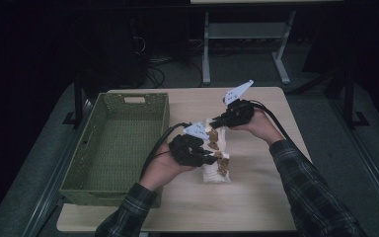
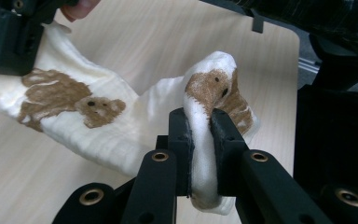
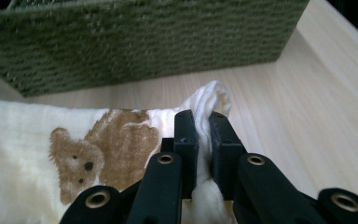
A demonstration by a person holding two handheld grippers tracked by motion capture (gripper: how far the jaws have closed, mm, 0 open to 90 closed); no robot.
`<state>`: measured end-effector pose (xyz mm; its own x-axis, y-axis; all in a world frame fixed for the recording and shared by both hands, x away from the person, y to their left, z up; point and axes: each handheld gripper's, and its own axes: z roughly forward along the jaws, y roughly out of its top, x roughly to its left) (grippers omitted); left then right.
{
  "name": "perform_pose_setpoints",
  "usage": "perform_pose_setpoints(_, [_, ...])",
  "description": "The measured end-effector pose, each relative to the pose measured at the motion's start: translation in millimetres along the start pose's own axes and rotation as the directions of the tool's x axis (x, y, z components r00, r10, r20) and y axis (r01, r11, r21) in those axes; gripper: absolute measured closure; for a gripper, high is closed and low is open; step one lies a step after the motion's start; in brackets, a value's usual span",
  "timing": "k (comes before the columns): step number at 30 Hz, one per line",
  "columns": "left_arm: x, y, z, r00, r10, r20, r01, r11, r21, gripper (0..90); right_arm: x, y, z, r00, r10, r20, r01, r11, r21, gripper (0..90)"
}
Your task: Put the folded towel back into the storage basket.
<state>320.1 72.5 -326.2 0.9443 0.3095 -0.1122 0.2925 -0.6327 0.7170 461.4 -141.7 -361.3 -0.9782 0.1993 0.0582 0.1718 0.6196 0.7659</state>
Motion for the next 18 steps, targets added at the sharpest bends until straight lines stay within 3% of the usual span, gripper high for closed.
perform_pose_setpoints(8, [19.6, -8.2, -44.2, 0.9997, 0.010, -0.020, -0.010, 0.9999, -0.009, 80.0, -3.9, 39.4, 15.5, 0.9998, -0.013, 0.012, 0.013, 1.000, -0.019, 83.3])
perform_pose_setpoints(18, [34.5, -26.5, -95.3, 0.9984, 0.018, -0.054, -0.020, 0.9991, -0.037, 80.0, -0.9, 93.0, 45.8, 0.9975, -0.069, 0.012, 0.069, 0.997, -0.021, 83.3])
